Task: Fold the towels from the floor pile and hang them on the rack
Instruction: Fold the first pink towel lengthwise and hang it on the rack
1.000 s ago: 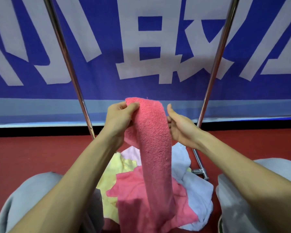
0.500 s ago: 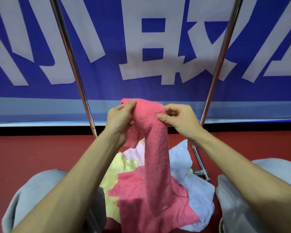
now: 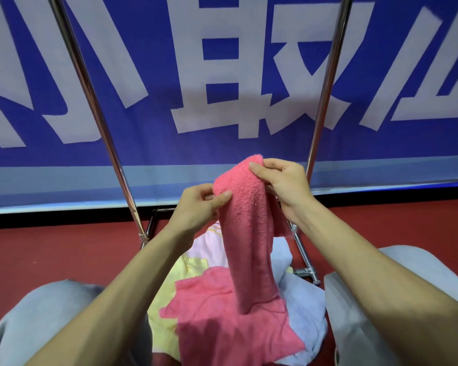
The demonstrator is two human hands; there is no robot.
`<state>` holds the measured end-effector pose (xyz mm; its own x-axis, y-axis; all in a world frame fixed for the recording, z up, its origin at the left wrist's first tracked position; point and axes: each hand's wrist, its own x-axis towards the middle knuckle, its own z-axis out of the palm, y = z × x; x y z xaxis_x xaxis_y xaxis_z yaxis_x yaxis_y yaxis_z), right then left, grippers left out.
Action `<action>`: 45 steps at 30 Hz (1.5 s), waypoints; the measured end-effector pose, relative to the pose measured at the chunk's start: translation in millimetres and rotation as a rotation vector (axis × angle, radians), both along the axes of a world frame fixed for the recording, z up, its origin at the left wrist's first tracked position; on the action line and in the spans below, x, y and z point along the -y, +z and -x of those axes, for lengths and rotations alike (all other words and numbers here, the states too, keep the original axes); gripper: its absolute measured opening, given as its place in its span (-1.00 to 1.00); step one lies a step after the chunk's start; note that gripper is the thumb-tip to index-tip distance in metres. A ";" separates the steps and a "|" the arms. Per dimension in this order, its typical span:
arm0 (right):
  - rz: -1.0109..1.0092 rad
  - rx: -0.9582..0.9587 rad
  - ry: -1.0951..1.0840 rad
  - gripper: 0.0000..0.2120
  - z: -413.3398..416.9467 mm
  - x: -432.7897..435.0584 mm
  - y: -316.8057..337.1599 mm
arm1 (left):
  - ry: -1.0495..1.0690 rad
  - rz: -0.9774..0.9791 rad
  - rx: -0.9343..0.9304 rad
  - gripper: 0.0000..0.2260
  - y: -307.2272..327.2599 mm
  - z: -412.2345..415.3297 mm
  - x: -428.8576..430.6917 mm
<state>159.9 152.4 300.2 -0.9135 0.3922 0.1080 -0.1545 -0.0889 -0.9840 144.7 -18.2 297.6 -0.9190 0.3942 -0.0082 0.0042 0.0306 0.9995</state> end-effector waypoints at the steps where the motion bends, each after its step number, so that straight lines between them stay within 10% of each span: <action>1: 0.031 0.029 0.000 -0.87 0.1 -0.4 -0.9 | 0.001 -0.028 -0.014 -0.94 1.6 0.2 -1.0; 10: 0.103 0.264 0.327 -0.40 4.7 16.1 -15.5 | 0.157 -0.116 -0.087 -0.85 14.9 7.4 4.4; 21: -0.122 0.208 0.541 -0.88 -6.3 28.6 -14.5 | 0.335 -0.137 0.087 -0.91 17.9 25.3 28.2; 29: -0.154 0.027 0.359 -0.83 -3.2 20.4 -2.9 | 0.257 -0.381 0.346 -0.98 13.7 29.9 25.1; 36: -0.790 0.051 -0.098 -0.95 -0.4 12.4 5.7 | 0.023 -0.413 0.376 -0.91 15.3 24.5 15.4; 45: -0.023 0.032 0.062 -0.83 -9.4 0.3 22.5 | -0.132 -0.005 0.258 -0.88 2.9 3.8 -6.6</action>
